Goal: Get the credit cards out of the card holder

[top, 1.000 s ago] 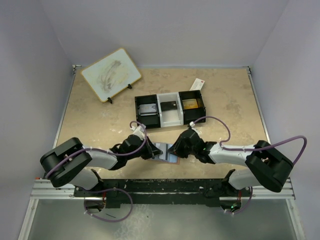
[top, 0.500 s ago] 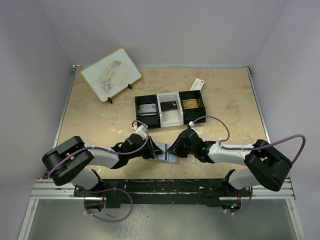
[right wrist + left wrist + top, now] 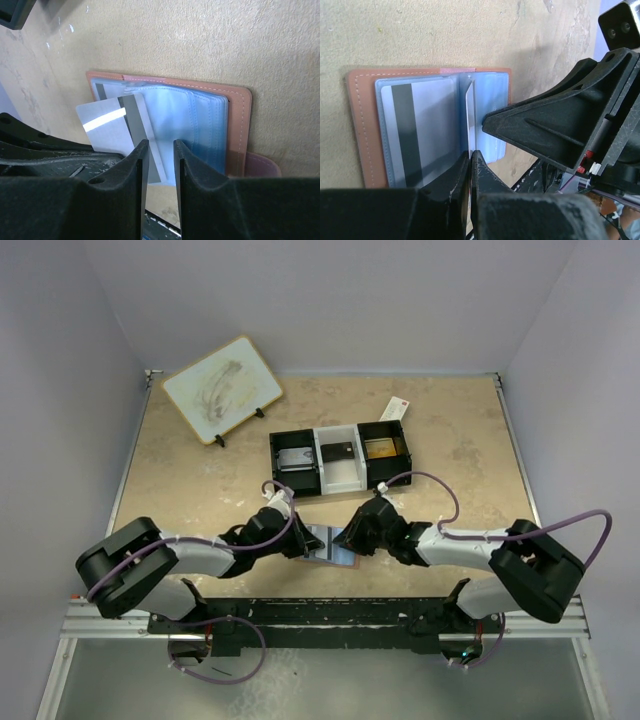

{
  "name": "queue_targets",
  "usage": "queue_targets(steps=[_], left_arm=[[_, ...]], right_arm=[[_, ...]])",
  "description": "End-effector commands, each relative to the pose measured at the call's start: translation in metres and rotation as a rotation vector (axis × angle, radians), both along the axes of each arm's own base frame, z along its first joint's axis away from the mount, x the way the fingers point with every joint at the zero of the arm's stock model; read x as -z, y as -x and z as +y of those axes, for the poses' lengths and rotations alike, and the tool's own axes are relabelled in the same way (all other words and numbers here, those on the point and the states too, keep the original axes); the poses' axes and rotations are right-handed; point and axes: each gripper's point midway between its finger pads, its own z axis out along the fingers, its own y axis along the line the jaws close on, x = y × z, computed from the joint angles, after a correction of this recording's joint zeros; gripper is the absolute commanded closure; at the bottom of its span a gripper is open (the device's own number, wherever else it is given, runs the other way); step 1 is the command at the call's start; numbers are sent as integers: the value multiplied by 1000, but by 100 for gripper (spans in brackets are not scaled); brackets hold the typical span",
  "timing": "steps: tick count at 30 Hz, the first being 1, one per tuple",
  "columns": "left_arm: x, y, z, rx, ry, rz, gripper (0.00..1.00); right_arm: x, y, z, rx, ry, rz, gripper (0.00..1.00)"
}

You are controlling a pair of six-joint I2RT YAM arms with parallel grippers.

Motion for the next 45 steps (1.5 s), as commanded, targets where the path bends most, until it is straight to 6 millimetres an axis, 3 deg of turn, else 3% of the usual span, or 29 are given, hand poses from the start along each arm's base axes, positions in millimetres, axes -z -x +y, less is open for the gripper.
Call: queue_targets(steps=[1, 6, 12, 17, 20, 21, 26, 33, 39, 41, 45], left_arm=[[-11, -5, 4, -1, -20, -61, 100], [-11, -4, 6, 1, -31, -67, 100], [-14, -4, -2, 29, -13, -60, 100], [-16, -6, -11, 46, 5, -55, 84], [-12, -7, -15, 59, -1, -44, 80], [-12, -7, -16, 60, -2, -43, 80], [-8, -10, -10, 27, -22, -39, 100], [-3, -9, 14, -27, -118, -53, 100], [-16, -6, 19, -14, -115, -85, 100], [-23, -7, 17, -10, -97, -95, 100], [-33, -9, 15, -17, -78, -114, 100]], right_arm=[[24, 13, -32, -7, 157, 29, 68], [13, 9, -26, -24, 133, -5, 66], [21, 13, -20, -55, 121, 16, 67], [26, 14, -21, -58, 132, 30, 67], [26, 14, -22, -57, 133, 31, 67], [27, 15, -22, -57, 134, 32, 67], [26, 15, -24, -50, 134, 27, 67], [20, 12, -24, -45, 137, 12, 65], [-7, 0, -15, -72, 107, -70, 60], [-28, -13, -11, -86, 99, -166, 58], [-66, -18, 10, -159, -18, -294, 56]])
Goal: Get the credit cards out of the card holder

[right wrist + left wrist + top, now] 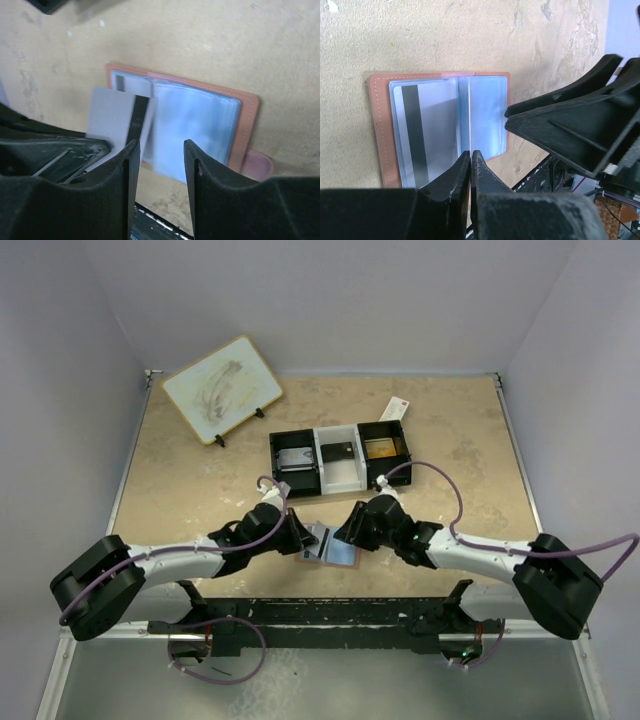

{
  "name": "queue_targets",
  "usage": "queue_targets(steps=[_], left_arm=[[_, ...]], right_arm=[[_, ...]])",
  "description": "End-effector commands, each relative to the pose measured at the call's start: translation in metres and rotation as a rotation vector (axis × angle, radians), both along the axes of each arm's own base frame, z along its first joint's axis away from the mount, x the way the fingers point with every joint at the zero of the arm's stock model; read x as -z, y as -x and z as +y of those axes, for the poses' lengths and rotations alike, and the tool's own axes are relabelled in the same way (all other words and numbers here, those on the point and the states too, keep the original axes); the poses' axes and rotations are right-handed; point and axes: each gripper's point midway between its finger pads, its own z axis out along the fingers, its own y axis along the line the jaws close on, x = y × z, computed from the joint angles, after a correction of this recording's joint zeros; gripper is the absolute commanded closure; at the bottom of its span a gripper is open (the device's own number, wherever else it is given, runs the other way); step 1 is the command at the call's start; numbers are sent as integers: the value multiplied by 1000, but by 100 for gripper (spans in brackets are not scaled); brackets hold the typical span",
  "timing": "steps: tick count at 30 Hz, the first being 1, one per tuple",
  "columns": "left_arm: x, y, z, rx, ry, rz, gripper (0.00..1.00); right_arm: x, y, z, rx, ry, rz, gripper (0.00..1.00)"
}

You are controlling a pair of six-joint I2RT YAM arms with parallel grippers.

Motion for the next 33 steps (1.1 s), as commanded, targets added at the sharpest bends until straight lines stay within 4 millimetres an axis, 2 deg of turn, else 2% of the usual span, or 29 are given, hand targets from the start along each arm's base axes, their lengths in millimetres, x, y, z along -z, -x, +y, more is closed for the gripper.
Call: queue_targets(steps=[1, 4, 9, 11, 16, 21, 24, 26, 29, 33], left_arm=[[-15, -7, -2, -1, 14, -59, 100], [-12, -7, -3, 4, 7, -56, 100], [3, -4, -8, 16, 1, -6, 100], [8, -5, -5, -13, 1, 18, 100], [3, -6, -5, -60, 39, 41, 100], [3, -8, -4, -99, 49, 73, 100], [4, -7, -1, -124, 62, 89, 100], [5, -8, 2, -147, 67, 96, 100], [8, -8, 5, -184, 85, 117, 100], [11, -6, 8, -214, 126, 137, 100]], right_arm=[[-50, -16, 22, -89, -96, -178, 57], [-49, -16, 33, -123, -119, -170, 59], [-15, -6, 38, -129, -95, -31, 63], [-6, 1, 38, -105, -118, 26, 60], [-7, 18, 45, -111, -293, 64, 58], [-14, 18, 54, -137, -343, 55, 58], [-1, 18, 47, -92, -278, 109, 58], [13, 24, 39, -69, -223, 169, 58], [24, 36, 28, -34, -239, 220, 58], [13, 39, 27, -7, -357, 196, 59]])
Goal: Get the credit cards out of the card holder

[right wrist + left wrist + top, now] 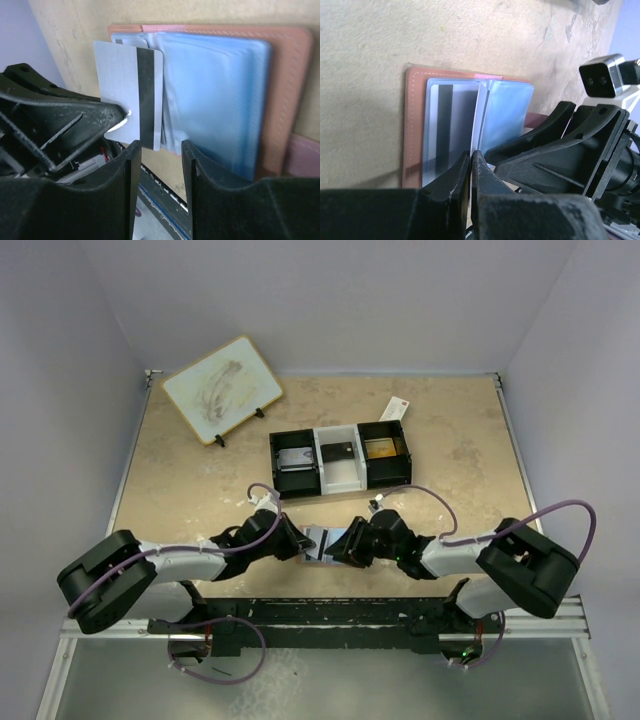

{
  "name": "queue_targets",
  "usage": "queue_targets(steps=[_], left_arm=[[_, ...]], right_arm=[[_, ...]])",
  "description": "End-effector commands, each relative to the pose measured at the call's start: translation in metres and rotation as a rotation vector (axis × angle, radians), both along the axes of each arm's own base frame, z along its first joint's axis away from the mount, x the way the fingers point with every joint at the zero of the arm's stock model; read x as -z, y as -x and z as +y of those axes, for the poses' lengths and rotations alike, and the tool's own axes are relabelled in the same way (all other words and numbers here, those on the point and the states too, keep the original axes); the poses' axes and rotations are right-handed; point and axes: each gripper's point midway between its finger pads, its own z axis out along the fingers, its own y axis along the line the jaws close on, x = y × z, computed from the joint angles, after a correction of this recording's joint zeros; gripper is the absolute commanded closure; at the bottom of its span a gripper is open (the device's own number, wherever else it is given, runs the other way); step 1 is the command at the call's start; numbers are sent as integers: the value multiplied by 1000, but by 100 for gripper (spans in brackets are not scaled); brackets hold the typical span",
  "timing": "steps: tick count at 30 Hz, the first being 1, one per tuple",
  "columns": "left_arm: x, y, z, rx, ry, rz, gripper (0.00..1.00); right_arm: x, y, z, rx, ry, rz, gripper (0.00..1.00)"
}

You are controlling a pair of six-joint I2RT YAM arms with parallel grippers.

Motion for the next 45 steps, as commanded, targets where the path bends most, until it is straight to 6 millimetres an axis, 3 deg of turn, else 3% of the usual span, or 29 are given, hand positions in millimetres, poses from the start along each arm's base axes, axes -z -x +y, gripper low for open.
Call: queue_targets(steps=[1, 13, 22, 40, 45], left_arm=[[-7, -4, 2, -73, 85, 2, 100], [-19, -2, -8, -79, 217, 13, 100], [-23, 0, -12, -92, 302, 39, 100], [-18, 4, -10, -90, 300, 60, 100], [-16, 8, -13, -60, 296, 66, 100]], right_arm=[[-7, 7, -4, 42, -96, 22, 58], [-22, 1, 11, 22, -194, -17, 63], [-12, 4, 9, 70, -248, 92, 62], [-30, -10, 16, 105, -397, 56, 65], [-19, -14, 13, 124, -370, 83, 65]])
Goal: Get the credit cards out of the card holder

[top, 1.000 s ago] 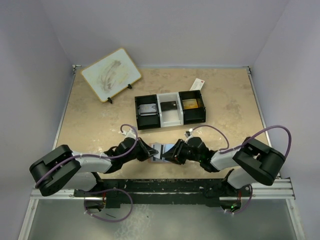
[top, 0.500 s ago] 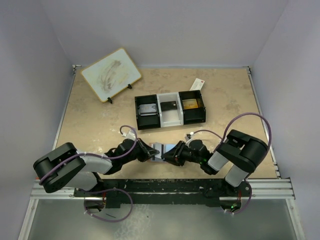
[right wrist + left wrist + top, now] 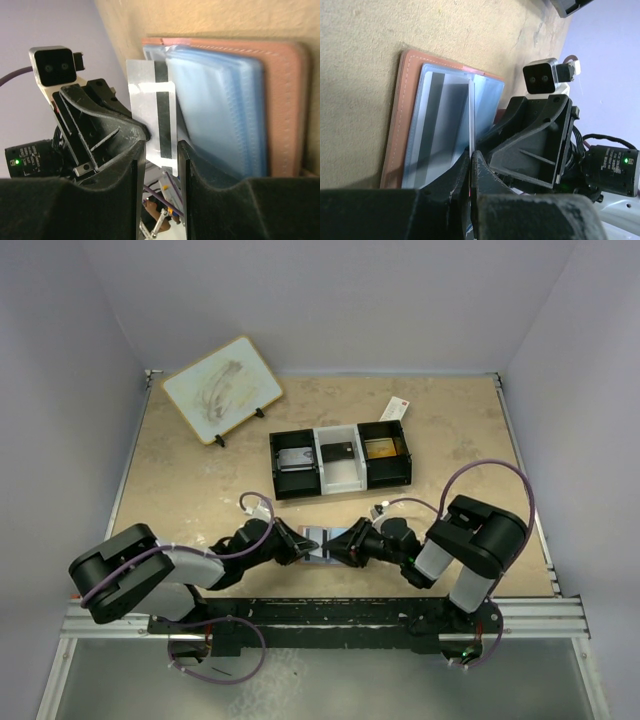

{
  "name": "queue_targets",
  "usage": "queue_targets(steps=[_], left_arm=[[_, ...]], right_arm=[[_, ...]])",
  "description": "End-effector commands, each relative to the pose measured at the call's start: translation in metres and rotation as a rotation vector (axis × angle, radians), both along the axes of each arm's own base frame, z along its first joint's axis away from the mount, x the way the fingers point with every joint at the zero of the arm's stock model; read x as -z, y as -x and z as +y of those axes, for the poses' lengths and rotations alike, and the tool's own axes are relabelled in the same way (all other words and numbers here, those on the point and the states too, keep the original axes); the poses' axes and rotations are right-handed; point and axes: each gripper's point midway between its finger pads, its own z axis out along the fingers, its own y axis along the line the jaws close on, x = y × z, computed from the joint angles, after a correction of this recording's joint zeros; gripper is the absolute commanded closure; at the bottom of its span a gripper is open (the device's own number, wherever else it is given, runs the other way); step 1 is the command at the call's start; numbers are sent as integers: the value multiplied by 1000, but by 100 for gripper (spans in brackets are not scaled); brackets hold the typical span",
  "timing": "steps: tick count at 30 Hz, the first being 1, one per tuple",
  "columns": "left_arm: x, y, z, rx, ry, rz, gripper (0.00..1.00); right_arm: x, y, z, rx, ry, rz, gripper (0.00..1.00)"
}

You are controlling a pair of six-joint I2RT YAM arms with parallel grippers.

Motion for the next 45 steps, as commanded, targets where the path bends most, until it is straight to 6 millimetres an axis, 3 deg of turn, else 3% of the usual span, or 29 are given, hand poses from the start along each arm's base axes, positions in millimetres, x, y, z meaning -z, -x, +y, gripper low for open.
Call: queue_targets(steps=[1, 10, 21, 27, 31, 33, 35, 38, 45], left_arm=[[-9, 2, -7, 29, 43, -17, 100], [-3, 7, -6, 47, 35, -12, 100], [12, 11, -7, 79, 14, 6, 100], [18, 13, -6, 83, 9, 12, 100], [15, 13, -8, 89, 19, 3, 100], [17, 12, -7, 89, 3, -4, 100], [20, 11, -6, 95, -22, -14, 100], [22, 11, -8, 119, -47, -27, 100], [21, 6, -8, 135, -114, -53, 76]], right_arm=[[-5, -7, 1, 13, -36, 1, 64], [-3, -12, -3, 13, -45, -20, 65], [-8, -23, 9, -48, -6, -99, 68], [-11, -20, 17, -114, -17, -149, 81], [-19, -19, 14, -114, -29, -191, 83], [-18, -19, 13, -121, -1, -209, 88], [-21, -20, 12, -130, 17, -236, 100], [-21, -21, 10, -131, 51, -245, 100], [-7, -14, -1, -126, 117, -188, 100]])
